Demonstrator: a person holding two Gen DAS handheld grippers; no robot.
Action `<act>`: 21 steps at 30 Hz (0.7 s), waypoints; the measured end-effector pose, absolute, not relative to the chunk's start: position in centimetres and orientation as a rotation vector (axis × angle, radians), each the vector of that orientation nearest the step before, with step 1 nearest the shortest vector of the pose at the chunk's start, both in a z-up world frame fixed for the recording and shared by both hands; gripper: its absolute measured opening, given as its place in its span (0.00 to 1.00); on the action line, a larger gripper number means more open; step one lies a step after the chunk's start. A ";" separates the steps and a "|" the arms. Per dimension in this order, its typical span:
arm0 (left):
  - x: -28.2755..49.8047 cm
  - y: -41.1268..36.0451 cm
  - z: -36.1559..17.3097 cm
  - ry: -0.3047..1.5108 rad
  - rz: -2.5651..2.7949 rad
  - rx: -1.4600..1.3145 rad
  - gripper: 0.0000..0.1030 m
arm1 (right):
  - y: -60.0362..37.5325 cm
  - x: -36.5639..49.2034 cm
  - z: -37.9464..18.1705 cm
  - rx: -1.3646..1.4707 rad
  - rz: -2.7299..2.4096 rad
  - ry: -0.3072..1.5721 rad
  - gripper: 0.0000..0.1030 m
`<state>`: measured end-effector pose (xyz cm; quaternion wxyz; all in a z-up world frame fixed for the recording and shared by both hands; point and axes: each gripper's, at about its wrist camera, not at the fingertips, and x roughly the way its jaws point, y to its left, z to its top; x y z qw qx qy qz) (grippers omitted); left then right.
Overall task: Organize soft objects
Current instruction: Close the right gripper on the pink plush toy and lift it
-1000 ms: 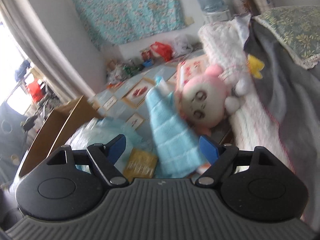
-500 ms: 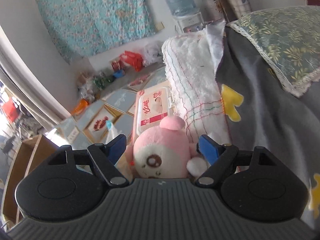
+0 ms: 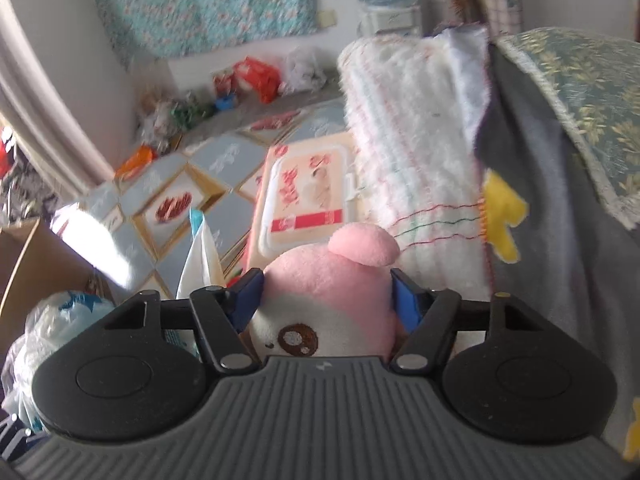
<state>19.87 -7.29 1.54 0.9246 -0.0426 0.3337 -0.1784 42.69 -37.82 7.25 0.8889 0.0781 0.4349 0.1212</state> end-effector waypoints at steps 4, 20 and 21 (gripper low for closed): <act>19.2 -7.2 2.1 0.672 -0.366 -0.084 0.85 | -39.9 41.2 8.8 0.235 0.204 0.816 0.63; 12.0 -5.7 4.7 0.661 -0.491 -0.144 0.87 | -42.3 24.1 15.2 0.546 0.477 0.682 0.64; 11.3 -5.4 4.5 0.673 -0.505 -0.150 0.87 | -41.7 23.1 14.6 0.574 0.510 0.704 0.64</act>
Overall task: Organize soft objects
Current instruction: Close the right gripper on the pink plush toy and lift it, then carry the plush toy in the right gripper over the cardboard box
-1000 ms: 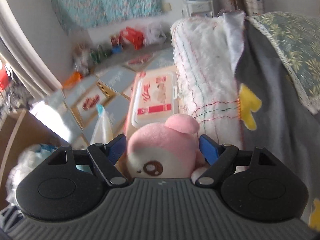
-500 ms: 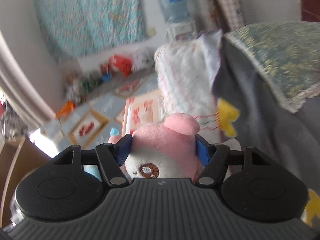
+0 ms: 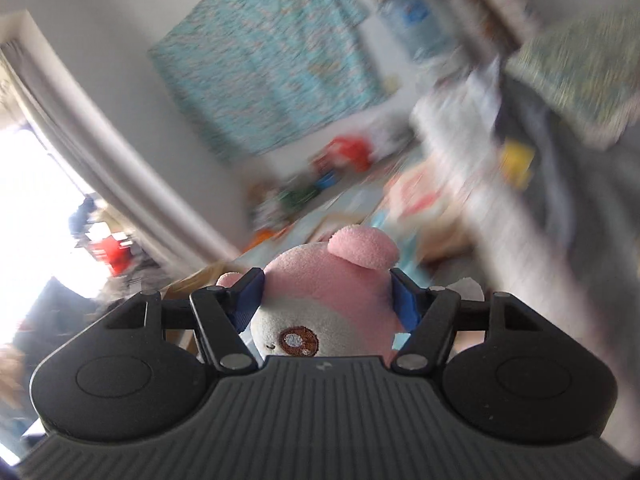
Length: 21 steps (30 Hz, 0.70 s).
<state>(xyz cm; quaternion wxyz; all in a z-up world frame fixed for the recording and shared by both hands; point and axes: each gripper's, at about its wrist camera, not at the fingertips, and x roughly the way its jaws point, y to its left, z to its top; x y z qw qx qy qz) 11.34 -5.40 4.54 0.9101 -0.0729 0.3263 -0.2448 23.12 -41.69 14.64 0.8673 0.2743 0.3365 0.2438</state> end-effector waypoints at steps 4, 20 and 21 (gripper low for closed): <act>9.0 -4.1 3.1 0.736 -0.516 -0.177 0.87 | -38.7 20.4 10.6 0.693 0.613 0.831 0.64; 7.7 0.4 -1.2 0.810 -0.304 -0.202 0.86 | -30.8 18.7 -0.9 0.936 0.610 1.135 0.68; 7.7 0.2 -1.4 0.809 -0.304 -0.195 0.85 | -31.1 18.9 -0.8 0.939 0.607 1.132 0.68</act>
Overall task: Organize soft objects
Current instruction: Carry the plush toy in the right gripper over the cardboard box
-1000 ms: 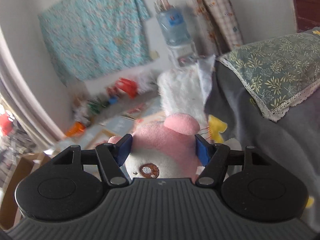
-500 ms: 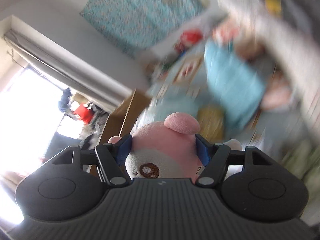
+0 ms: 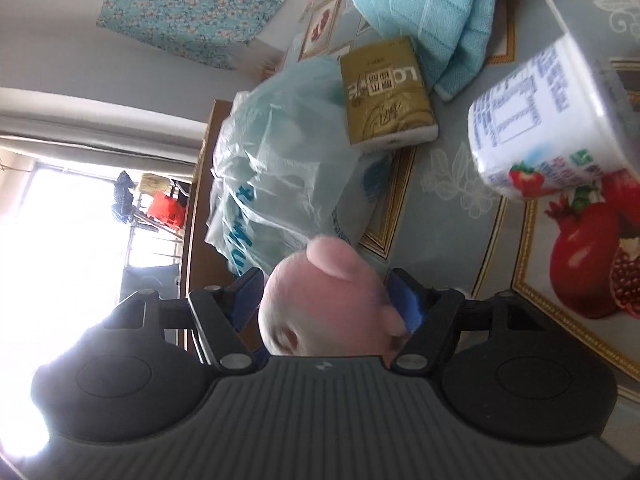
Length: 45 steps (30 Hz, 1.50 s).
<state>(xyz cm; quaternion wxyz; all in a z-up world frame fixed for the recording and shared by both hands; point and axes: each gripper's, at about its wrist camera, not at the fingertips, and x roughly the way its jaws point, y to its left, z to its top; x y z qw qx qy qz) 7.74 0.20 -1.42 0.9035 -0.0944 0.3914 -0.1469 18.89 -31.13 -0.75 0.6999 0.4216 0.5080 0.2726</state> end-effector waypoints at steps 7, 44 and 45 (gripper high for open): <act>8.4 0.4 -2.7 0.838 -0.321 -0.217 0.84 | -32.1 19.0 3.3 0.727 0.567 1.049 0.68; 10.6 -0.2 -4.0 0.838 -0.409 -0.291 0.73 | -21.2 23.2 6.4 0.096 0.816 0.998 0.15; 10.4 -0.4 -3.9 0.832 -0.401 -0.280 0.72 | -21.5 23.0 6.5 0.102 0.815 0.992 0.14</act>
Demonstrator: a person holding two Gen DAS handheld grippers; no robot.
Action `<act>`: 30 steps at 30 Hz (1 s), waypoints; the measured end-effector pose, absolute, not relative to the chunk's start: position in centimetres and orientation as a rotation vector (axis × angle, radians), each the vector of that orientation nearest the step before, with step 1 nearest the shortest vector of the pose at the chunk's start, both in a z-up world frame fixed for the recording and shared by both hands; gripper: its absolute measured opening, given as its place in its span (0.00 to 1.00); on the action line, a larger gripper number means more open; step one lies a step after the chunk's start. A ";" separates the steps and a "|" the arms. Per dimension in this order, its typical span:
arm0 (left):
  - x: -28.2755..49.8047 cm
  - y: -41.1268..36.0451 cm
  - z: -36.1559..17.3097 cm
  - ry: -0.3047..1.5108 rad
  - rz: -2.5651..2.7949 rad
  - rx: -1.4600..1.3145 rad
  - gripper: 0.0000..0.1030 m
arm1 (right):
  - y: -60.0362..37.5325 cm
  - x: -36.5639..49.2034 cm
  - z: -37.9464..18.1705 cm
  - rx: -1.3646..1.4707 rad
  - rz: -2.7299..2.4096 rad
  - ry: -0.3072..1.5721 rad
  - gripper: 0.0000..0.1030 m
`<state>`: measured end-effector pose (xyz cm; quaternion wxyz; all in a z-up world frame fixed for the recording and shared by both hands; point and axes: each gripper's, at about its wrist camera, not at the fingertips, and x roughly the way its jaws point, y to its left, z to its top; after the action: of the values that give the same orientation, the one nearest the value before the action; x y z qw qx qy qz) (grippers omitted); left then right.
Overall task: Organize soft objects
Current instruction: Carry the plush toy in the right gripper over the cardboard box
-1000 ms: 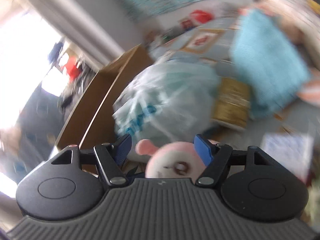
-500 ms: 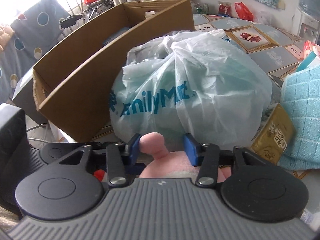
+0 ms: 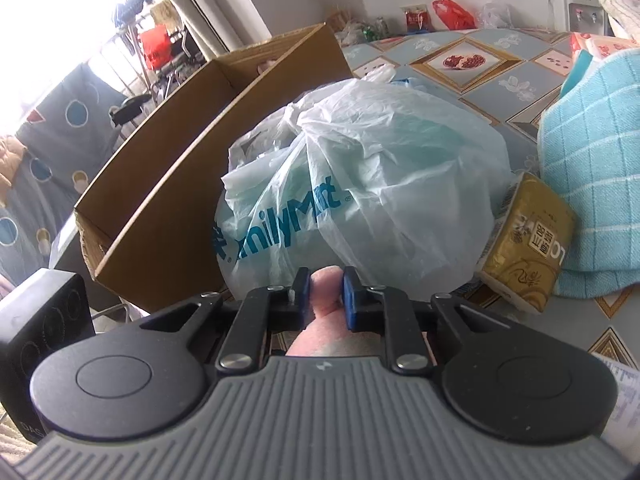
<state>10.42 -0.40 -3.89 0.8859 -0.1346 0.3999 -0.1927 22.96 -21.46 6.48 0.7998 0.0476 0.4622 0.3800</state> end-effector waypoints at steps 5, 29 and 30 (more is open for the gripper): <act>9.4 -1.0 -2.9 0.800 -0.392 -0.240 0.70 | -22.8 21.9 7.4 0.149 0.816 0.963 0.14; 6.1 14.0 11.5 0.582 -0.027 -0.176 0.70 | -4.6 22.9 22.1 0.134 1.234 0.730 0.14; 6.7 14.9 11.4 0.590 -0.006 -0.177 0.70 | -2.9 23.6 22.3 0.127 1.240 0.742 0.14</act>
<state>6.70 14.86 11.39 0.9530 -0.0871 0.2902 -0.0028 23.56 -2.88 22.26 0.7483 0.0583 0.3392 0.5671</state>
